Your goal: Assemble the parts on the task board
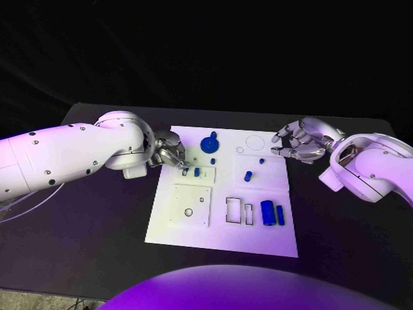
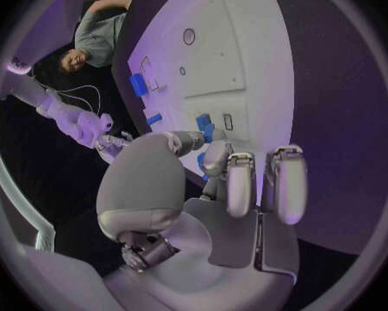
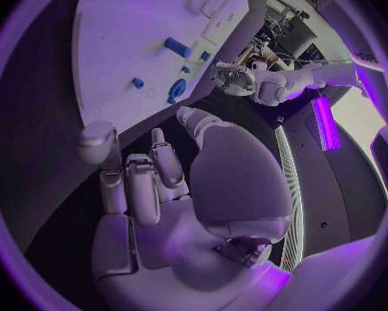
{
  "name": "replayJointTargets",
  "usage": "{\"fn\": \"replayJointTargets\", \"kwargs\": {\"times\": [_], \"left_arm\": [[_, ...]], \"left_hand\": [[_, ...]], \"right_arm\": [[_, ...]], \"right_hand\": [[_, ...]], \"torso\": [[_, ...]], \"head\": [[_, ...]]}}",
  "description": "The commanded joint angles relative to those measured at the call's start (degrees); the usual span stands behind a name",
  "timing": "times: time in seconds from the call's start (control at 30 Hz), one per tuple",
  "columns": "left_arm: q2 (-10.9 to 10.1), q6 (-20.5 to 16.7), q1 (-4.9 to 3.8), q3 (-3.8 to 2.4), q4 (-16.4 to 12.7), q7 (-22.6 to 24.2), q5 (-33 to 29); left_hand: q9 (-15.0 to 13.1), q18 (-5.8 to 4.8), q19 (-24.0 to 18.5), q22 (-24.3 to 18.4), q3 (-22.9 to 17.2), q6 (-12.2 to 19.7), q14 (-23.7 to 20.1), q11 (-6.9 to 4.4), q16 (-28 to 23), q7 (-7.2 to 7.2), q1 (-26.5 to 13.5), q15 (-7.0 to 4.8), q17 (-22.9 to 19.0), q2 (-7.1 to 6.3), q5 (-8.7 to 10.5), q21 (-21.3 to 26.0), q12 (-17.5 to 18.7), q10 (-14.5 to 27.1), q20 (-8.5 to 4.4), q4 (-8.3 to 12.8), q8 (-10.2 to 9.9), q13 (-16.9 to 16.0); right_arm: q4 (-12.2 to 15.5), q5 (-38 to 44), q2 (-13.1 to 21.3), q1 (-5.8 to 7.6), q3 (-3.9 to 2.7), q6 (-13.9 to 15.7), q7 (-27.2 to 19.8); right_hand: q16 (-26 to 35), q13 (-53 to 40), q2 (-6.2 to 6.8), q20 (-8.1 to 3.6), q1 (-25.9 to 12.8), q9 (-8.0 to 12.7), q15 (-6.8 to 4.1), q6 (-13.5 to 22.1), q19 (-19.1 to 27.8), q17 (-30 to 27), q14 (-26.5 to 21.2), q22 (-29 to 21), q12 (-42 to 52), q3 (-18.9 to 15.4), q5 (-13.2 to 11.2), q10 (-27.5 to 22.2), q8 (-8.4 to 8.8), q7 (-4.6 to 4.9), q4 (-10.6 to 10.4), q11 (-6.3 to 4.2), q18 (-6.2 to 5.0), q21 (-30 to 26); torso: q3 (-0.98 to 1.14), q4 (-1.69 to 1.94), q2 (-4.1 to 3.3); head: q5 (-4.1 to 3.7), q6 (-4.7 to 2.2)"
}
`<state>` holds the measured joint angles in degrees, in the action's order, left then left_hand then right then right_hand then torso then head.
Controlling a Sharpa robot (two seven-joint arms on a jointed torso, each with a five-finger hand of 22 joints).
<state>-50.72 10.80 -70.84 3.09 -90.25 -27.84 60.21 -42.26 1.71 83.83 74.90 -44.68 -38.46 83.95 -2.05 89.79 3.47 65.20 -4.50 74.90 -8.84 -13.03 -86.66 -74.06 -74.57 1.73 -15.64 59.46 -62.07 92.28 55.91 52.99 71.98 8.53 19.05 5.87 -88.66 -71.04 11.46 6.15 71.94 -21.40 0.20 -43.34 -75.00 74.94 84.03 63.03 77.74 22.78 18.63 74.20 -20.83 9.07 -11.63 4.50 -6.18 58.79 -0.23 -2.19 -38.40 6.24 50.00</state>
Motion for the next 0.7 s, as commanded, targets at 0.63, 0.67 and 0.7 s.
{"fn": "replayJointTargets", "kwargs": {"times": [0.63,0.67,0.7], "left_arm": [[0.89,3.04,1.01,-0.04,1.18,0.92,7.37],[0.95,3.28,1.02,-0.04,1.25,0.82,7.27],[0.99,3.41,1.02,-0.04,1.3,0.76,7.22]], "left_hand": [[-0.01,-0.87,4.83,13.18,-10.41,-1.69,6.05,0.11,0.21,-1.05,-0.06,-0.52,15.1,-0.4,-0.09,0.08,-0.39,-0.55,-0.41,10.11,0.26,-0.16],[-0.01,-0.86,4.83,13.17,-10.43,-1.71,6.05,0.11,0.21,-1.06,-0.06,-0.52,15.1,-0.41,-0.06,0.09,-0.38,-0.56,-0.41,10.11,0.27,-0.15],[-0.01,-0.86,4.83,13.17,-10.43,-1.71,6.05,0.11,0.21,-1.06,-0.06,-0.52,15.1,-0.41,-0.06,0.09,-0.38,-0.56,-0.41,10.11,0.27,-0.15]], "right_arm": [[0.16,0.07,0.21,-0.18,0.01,0.02,-0.5],[0.16,0.07,0.21,-0.18,0.01,0.03,-0.5],[0.17,0.07,0.22,-0.18,0.01,0.04,-0.51]], "right_hand": [[0.21,0.07,-0.17,-0.05,-0.22,-0.07,-0.05,0.57,0.54,11.58,4.89,-0.04,0.04,0.1,0.19,-0.26,-0.36,0.01,-0.27,-0.15,-1.12,-0.34],[0.21,0.07,-0.17,-0.05,-0.22,-0.07,-0.05,0.57,0.54,11.58,4.89,-0.04,0.04,0.1,0.19,-0.26,-0.36,0.01,-0.27,-0.15,-1.12,-0.34],[0.21,0.07,-0.17,-0.05,-0.22,-0.07,-0.05,0.57,0.54,11.58,4.89,-0.04,0.04,0.1,0.19,-0.26,-0.36,0.01,-0.27,-0.15,-1.12,-0.34]], "torso": [[0.07,-0.1,-0.02],[0.07,-0.11,-0.03],[0.07,-0.09,-0.03]], "head": [[0.19,0.0],[0.16,0.0],[0.09,0.0]]}}
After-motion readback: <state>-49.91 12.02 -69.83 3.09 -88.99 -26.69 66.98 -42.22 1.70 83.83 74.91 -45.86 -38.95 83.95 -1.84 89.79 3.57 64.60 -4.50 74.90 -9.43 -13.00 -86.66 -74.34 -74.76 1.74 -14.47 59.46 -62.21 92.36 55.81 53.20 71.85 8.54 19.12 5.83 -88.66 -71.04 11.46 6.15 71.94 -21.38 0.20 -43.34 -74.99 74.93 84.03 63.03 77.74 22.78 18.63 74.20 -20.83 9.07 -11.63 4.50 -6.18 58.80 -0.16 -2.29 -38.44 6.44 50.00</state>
